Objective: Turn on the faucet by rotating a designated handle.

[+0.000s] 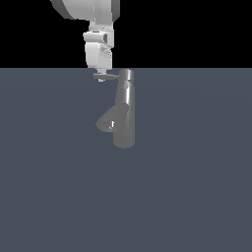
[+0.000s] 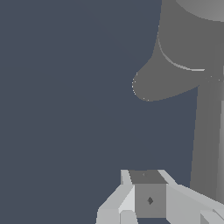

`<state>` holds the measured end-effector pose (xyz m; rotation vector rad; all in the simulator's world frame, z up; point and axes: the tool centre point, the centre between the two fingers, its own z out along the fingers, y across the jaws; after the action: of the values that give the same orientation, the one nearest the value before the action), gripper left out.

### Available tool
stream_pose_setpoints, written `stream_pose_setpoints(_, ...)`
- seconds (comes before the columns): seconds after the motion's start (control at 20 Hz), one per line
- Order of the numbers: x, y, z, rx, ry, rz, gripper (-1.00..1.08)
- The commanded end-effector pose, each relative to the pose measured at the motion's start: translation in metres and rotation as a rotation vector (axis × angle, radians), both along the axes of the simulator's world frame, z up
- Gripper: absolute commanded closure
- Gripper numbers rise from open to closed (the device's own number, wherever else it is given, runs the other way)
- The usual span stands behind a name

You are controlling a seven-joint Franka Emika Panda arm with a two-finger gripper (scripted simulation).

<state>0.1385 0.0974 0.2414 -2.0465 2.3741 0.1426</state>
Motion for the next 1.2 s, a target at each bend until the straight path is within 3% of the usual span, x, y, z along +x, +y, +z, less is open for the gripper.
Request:
stream_pose_setpoints(0.0, -0.006, 0.001, 0.003, 0.0, 0.0, 0.0, 1.08)
stream_pose_setpoints(1.15, -0.064, 0.012, 0.032, 0.0, -0.001, -0.001, 1.08)
